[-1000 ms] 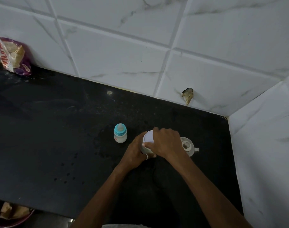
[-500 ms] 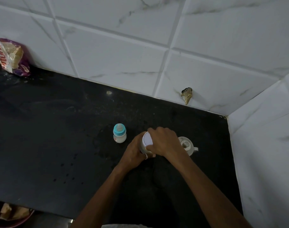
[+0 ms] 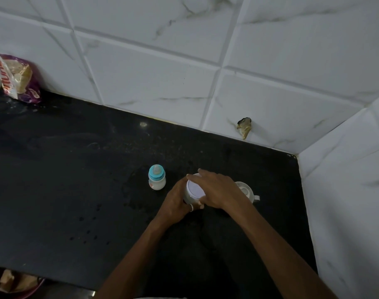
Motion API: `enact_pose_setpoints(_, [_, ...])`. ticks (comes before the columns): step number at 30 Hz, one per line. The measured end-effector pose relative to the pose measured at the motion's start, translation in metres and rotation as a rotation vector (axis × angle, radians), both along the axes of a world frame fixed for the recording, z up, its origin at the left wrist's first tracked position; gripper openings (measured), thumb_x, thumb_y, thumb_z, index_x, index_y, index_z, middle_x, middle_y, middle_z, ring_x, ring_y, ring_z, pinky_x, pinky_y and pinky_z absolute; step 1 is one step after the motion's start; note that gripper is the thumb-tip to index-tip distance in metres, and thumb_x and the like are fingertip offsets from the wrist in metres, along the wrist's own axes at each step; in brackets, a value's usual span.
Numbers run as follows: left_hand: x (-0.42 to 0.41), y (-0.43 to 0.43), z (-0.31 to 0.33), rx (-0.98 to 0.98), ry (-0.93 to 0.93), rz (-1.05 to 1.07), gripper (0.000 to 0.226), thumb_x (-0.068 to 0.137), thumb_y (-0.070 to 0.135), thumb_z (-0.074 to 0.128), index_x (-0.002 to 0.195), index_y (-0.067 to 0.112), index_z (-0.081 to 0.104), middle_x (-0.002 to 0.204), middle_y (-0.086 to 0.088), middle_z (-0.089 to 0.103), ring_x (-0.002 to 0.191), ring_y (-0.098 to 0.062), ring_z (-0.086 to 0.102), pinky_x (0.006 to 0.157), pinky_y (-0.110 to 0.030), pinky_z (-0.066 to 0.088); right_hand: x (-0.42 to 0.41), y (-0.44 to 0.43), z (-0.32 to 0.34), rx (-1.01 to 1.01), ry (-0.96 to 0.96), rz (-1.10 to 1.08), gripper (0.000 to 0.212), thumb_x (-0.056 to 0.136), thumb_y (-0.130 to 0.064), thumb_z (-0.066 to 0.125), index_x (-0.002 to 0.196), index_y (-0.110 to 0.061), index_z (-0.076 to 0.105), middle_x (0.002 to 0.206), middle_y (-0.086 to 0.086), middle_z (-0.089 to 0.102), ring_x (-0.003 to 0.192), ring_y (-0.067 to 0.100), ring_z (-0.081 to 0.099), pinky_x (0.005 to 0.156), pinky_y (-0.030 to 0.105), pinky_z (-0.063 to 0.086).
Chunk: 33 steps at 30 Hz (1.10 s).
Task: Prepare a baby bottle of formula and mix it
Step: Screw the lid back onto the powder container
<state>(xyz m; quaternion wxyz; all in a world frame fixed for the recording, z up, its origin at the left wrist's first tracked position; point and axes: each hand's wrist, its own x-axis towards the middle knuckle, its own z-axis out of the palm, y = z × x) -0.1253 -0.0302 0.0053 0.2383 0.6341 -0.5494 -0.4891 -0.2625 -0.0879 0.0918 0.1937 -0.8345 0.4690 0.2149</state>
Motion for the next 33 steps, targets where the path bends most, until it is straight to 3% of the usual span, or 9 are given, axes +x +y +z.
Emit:
enact_pose_setpoints(5, [-0.003,-0.003,0.005,0.004,-0.040,-0.070,0.080,0.089,0.011,0.076,0.155,0.011,0.031,0.162,-0.009,0.037,0.150,-0.021,0.034,0.125,-0.038,0.027,0.000,0.002,-0.006,-0.096,-0.044,-0.003,0.076,0.088,-0.030,0.073,0.154,-0.030,0.034,0.145,0.008,0.047,0.124,0.029,0.055,0.095,0.040,0.048])
enact_pose_setpoints(12, [0.001,-0.003,-0.013,-0.003,-0.006,-0.002,0.085,0.087,0.012,0.079,0.157,0.017,0.031,0.160,-0.005,0.040,0.148,-0.016,0.038,0.123,-0.033,0.031,0.000,0.003,-0.008,-0.129,-0.036,-0.001,0.077,0.089,-0.035,0.071,0.154,-0.027,0.032,0.141,0.012,0.048,0.120,0.031,0.057,0.096,0.042,0.050])
enact_pose_setpoints(20, [-0.001,-0.003,-0.033,-0.076,-0.033,0.007,0.087,0.087,0.014,0.079,0.157,0.020,0.029,0.157,0.000,0.042,0.141,-0.002,0.035,0.108,-0.006,0.021,0.000,0.010,-0.017,-0.189,-0.071,-0.052,0.077,0.091,-0.044,0.066,0.155,-0.026,0.028,0.139,0.016,0.048,0.113,0.032,0.060,0.090,0.040,0.051])
enact_pose_setpoints(25, [0.000,0.001,-0.045,-0.198,0.018,0.046,0.086,0.082,0.010,0.082,0.147,0.037,0.032,0.153,0.004,0.048,0.140,0.000,0.042,0.118,-0.026,0.037,0.004,0.014,-0.024,-0.237,-0.072,-0.082,0.077,0.091,-0.046,0.066,0.155,-0.024,0.029,0.137,0.018,0.048,0.108,0.032,0.063,0.084,0.038,0.050])
enact_pose_setpoints(28, [-0.001,0.004,-0.051,-0.229,0.020,0.069,0.082,0.082,0.015,0.083,0.150,0.030,0.039,0.153,0.007,0.049,0.140,-0.002,0.045,0.118,-0.032,0.040,0.007,0.016,-0.026,-0.252,-0.086,-0.128,0.077,0.090,-0.046,0.067,0.154,-0.023,0.031,0.134,0.019,0.048,0.106,0.033,0.063,0.082,0.039,0.050])
enact_pose_setpoints(30, [-0.003,0.004,-0.052,-0.248,0.019,0.073,0.079,0.085,0.019,0.082,0.152,0.023,0.041,0.153,0.005,0.050,0.140,-0.001,0.046,0.118,-0.028,0.040,0.012,0.018,-0.027,-0.262,-0.091,-0.159,0.075,0.090,-0.046,0.067,0.152,-0.021,0.033,0.133,0.020,0.050,0.106,0.032,0.063,0.083,0.038,0.050])
enact_pose_setpoints(33, [-0.006,0.005,-0.050,-0.282,0.009,0.072,0.075,0.088,0.024,0.079,0.152,0.023,0.041,0.150,0.011,0.049,0.135,0.012,0.043,0.111,-0.009,0.035,0.019,0.022,-0.029,-0.291,-0.098,-0.198,0.068,0.092,-0.044,0.067,0.148,-0.018,0.039,0.129,0.021,0.054,0.106,0.030,0.063,0.082,0.035,0.049])
